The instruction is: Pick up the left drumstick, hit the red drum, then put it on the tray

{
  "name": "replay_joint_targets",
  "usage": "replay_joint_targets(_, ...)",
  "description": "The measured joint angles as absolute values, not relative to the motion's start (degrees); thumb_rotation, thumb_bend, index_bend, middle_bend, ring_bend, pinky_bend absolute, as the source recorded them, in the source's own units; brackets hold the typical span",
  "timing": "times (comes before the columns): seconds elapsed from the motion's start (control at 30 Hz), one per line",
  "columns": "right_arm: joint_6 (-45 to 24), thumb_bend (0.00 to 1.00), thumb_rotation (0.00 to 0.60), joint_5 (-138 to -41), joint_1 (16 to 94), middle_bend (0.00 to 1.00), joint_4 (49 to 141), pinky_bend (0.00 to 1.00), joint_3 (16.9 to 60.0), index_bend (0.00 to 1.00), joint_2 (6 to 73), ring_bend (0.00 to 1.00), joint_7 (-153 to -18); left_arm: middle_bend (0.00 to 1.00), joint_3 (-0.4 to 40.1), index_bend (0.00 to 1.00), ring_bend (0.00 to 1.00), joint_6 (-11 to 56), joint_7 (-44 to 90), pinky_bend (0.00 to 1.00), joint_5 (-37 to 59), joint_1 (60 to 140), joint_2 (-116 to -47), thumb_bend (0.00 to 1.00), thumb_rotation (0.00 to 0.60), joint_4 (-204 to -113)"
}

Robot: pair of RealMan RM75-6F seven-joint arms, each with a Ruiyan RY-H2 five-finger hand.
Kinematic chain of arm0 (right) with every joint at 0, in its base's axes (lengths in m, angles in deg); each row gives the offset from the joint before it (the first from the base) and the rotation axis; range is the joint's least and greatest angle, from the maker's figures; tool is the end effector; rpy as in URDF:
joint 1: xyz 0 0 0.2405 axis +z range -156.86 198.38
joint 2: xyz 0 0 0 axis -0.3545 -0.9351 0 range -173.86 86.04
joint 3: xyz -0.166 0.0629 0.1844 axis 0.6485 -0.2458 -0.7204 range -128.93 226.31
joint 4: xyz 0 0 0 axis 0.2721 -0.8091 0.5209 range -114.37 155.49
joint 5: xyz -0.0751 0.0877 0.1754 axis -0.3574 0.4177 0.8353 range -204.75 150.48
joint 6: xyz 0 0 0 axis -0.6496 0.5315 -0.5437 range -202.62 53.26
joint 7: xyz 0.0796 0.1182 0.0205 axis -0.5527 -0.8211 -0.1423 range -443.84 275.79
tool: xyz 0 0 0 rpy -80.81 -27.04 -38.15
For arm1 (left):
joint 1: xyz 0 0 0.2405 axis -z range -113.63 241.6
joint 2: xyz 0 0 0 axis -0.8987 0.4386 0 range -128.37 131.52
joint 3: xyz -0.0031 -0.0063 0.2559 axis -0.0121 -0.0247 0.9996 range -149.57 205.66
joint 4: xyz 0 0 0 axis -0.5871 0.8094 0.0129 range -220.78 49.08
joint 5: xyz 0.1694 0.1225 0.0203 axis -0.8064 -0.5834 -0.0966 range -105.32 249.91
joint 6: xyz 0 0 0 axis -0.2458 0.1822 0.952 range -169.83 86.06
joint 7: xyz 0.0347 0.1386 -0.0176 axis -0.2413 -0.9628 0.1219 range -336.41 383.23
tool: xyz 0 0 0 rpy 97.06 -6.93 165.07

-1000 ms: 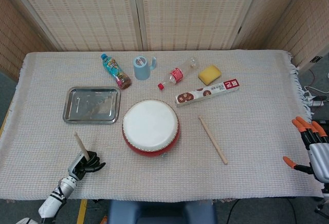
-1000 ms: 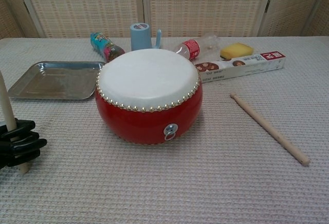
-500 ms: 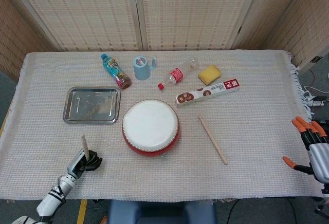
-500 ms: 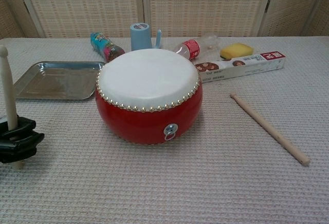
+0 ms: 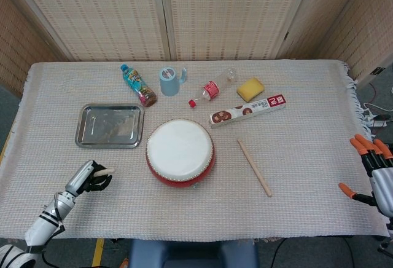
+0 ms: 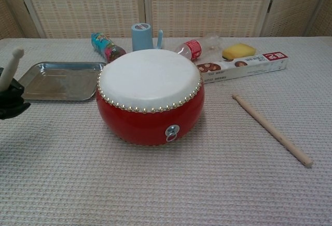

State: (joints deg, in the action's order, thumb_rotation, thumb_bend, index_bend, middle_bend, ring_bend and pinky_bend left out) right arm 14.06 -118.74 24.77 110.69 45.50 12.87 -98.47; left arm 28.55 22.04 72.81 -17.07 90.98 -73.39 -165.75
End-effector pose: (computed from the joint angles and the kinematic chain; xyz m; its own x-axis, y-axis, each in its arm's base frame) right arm -0.3108 -0.1777 0.2069 0.3177 0.0477 0.9470 -0.9416 -0.1018 0.3211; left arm -0.2675 0.2787 0.0590 -0.2655 0.4540 0.8505 0.9364 -0.0888 0.3397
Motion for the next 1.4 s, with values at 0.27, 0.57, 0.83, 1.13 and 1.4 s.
replay_joint_targets(0.27, 14.50, 0.16, 0.600, -119.76, 25.18, 0.01, 110.18, 0.00, 45.41, 0.00, 12.75, 0.00, -99.29, 1.00, 25.53, 1.00, 1.00, 19.91, 50.65, 1.00, -13.46, 93.59, -68.52, 0.88, 0.600, -172.49)
replay_joint_targets(0.57, 14.80, 0.16, 0.600, -120.75, 25.72, 0.01, 109.24, 0.00, 45.49, 0.00, 12.79, 0.00, -100.51, 1.00, 22.56, 1.00, 1.00, 19.14, 8.36, 1.00, -5.18, 97.31, -68.61, 0.88, 0.600, -180.53)
replay_joint_targets(0.83, 15.15, 0.16, 0.600, -120.76, 25.65, 0.01, 108.33, 0.00, 45.68, 0.00, 13.02, 0.00, -101.58, 1.00, 19.07, 1.00, 1.00, 17.66, -19.79, 1.00, 12.02, 104.16, -71.69, 0.86, 0.600, -187.31)
replay_joint_targets(1.13, 15.49, 0.16, 0.600, -120.89, 25.58, 0.01, 108.00, 0.00, 45.88, 0.00, 13.22, 0.00, -101.98, 1.00, 13.73, 1.00, 1.00, 17.29, -23.46, 1.00, 29.17, 111.67, -74.79, 0.86, 0.600, -190.04)
replay_joint_targets(1.4, 15.67, 0.16, 0.600, -120.92, 25.51, 0.01, 108.28, 0.00, 46.00, 0.00, 13.12, 0.00, -101.78, 1.00, 11.47, 1.00, 1.00, 16.77, -20.00, 1.00, 34.83, 115.31, -76.69, 0.86, 0.600, -188.82)
